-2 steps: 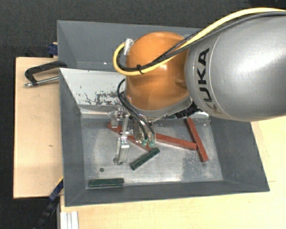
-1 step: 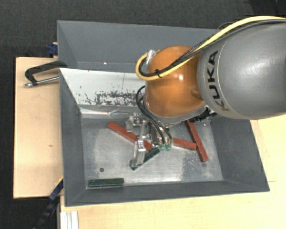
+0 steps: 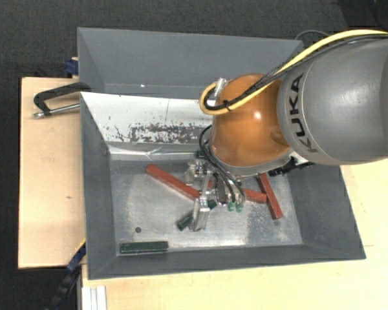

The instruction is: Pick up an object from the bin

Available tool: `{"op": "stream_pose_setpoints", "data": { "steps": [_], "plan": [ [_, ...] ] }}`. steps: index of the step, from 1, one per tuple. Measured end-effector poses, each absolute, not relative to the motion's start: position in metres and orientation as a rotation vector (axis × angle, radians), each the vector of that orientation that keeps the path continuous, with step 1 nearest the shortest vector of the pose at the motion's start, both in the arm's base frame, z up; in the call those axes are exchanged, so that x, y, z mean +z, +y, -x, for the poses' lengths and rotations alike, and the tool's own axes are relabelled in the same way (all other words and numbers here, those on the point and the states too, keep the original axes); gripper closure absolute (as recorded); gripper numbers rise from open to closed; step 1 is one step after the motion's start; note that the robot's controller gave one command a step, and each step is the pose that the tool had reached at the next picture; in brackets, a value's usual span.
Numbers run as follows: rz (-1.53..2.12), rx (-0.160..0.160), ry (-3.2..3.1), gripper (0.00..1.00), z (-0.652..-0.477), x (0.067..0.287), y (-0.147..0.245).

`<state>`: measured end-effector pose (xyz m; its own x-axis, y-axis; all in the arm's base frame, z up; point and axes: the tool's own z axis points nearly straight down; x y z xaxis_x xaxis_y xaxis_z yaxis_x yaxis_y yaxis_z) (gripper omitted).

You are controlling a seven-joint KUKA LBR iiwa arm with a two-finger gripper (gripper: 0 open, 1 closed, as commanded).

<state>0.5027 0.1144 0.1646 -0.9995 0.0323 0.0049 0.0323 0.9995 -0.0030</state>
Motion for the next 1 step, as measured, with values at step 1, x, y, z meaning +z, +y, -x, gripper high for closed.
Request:
{"op": "stream_pose_setpoints", "data": {
  "steps": [1],
  "plan": [
    [0.069, -0.007, -3.148, 0.0, -0.5285, 0.1123, 0.0767]
  ]
}}
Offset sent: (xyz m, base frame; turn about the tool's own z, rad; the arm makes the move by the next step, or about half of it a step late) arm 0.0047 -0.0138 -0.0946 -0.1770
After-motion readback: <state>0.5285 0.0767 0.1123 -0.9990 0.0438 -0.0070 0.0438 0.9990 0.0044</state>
